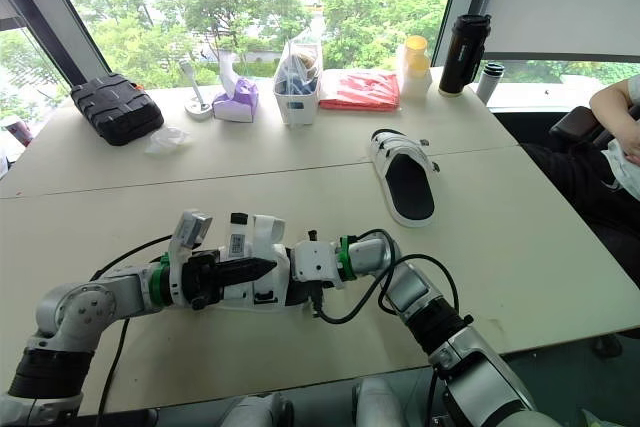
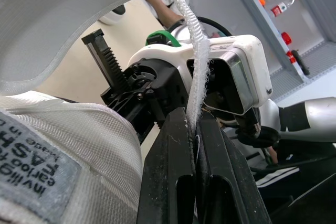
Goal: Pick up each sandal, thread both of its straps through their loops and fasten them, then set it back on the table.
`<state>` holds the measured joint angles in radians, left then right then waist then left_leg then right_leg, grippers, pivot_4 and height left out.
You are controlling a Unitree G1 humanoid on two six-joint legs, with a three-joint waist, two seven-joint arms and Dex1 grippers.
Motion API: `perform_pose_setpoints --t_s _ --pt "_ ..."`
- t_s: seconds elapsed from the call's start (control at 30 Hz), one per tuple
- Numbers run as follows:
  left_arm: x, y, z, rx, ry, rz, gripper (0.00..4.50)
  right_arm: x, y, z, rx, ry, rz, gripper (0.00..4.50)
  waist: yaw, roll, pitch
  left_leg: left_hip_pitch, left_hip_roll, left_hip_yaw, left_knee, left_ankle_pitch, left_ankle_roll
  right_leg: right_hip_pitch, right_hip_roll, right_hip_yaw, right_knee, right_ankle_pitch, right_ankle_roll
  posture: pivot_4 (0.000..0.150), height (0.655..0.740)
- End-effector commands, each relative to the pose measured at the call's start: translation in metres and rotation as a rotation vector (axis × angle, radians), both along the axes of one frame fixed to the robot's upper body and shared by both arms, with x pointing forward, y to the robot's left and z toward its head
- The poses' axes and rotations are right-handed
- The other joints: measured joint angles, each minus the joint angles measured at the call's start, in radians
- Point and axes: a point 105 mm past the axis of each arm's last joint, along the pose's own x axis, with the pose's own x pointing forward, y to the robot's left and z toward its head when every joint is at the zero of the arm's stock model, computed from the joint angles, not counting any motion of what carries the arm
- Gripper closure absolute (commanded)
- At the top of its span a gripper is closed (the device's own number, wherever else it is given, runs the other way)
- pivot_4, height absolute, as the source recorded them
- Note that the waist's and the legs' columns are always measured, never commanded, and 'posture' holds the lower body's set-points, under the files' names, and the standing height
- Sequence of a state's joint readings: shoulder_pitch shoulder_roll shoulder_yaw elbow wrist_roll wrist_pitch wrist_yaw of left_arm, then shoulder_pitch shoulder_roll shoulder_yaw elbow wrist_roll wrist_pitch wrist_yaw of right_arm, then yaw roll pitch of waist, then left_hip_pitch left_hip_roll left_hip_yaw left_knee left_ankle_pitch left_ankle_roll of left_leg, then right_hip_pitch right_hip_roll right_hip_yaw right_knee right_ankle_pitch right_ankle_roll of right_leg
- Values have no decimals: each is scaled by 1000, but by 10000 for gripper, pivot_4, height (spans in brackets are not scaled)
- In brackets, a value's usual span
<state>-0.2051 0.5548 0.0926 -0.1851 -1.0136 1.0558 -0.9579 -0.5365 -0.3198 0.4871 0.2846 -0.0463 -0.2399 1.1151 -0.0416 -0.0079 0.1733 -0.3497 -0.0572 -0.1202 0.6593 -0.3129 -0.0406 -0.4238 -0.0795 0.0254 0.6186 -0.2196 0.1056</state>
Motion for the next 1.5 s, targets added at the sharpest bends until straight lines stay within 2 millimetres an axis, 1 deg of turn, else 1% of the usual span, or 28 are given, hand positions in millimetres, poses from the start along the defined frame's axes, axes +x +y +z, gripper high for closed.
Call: perform_pose_setpoints --t_s 0.03,0.17,0.33,0.43,0.53,0.87,1.1,1.3,1.5 --pt "-14 -14 2 -14 -10 -103 44596 -7 0 -24 -81 50 7 45000 0 0 0 0 0 0 0 0 0 0 0 0 0 0 0 1500 7400" --pt "-17 -15 -6 23 -24 -117 44596 -7 -1 -23 -80 51 7 45000 0 0 0 0 0 0 0 0 0 0 0 0 0 0 0 1500 7400" --pt "-20 -16 -8 25 -27 -131 44596 -7 -1 -24 -82 50 6 45000 0 0 0 0 0 0 0 0 0 0 0 0 0 0 0 1500 7400" --pt "-19 -16 -6 6 -18 -126 44596 -7 -1 -24 -82 51 5 45000 0 0 0 0 0 0 0 0 0 0 0 0 0 0 0 1500 7400" --pt "-16 -17 1 -45 -3 -114 44596 -7 -2 -24 -83 50 4 45000 1 0 0 0 0 0 0 0 0 0 0 0 0 0 0 1500 7400" --pt "-19 -17 1 -48 31 -126 44596 -6 -1 -24 -83 47 4 45000 1 0 0 0 0 0 0 0 0 0 -1 0 -1 0 0 1500 7400" --pt "-19 -17 6 -85 45 -120 44596 -7 0 -25 -86 48 7 45000 2 0 0 0 0 0 0 0 0 0 -1 0 -1 0 0 1500 7400" --pt "-22 -19 5 -75 47 -133 44596 -7 0 -25 -87 44 9 45000 2 0 0 0 0 0 0 0 0 0 -1 0 -1 0 0 1500 7400" --pt "-22 -22 -2 -29 17 -128 44596 -7 -1 -25 -88 45 9 45000 2 0 0 0 0 0 0 0 0 0 -1 0 -1 0 0 1500 7400"
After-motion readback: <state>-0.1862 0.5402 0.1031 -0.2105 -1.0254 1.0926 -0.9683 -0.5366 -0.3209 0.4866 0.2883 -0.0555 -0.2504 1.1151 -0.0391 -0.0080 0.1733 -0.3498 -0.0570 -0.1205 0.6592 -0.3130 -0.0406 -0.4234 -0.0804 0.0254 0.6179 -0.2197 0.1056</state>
